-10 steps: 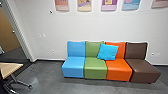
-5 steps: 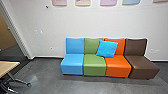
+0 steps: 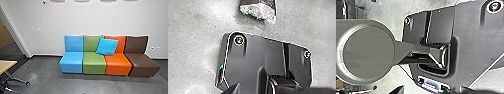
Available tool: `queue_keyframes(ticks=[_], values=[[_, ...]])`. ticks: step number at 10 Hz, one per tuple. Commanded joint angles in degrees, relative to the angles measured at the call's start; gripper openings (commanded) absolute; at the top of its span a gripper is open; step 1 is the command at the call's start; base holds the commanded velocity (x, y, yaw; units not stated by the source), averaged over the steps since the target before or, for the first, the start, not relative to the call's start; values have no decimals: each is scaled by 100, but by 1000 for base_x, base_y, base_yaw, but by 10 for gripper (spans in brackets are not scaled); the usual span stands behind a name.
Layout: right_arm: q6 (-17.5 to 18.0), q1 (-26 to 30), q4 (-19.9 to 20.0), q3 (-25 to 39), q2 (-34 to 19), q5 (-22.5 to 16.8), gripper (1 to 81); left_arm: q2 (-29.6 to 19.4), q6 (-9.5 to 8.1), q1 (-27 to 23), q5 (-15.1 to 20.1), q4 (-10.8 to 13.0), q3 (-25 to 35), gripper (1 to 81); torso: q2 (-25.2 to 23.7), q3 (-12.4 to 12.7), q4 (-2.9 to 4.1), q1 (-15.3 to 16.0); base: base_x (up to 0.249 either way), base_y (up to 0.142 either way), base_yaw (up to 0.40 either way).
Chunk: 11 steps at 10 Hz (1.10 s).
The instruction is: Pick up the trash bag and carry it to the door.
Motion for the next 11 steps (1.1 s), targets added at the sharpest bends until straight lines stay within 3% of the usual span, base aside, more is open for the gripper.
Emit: queue_keyframes(ticks=[1,3,5,6,9,11], values=[[2,233,216,321,-365,-389,811,-292,4,-750,977,-380,23,811,-562,0,0,363,0,0,0],[2,233,225,321,-383,-380,811,-266,-13,-962,1073,-416,-108,811,-984,-6,0,627,0,0,0],[2,224,225,348,-373,-380,811,-266,-267,-1103,1241,-503,-241,811,-1404,-9,0,894,0,0,0],[2,224,217,356,-382,-380,811,-266,-303,-1138,1241,-547,-258,811,-1583,-9,0,1005,0,0,0],[2,417,366,331,-514,-380,811,-257,-303,-1375,1381,-486,-188,811,-2217,-9,0,1403,0,0,0],[2,829,559,330,-751,-406,811,-187,-303,-1481,1504,-486,-161,811,-2636,-9,0,1663,0,0,0]])
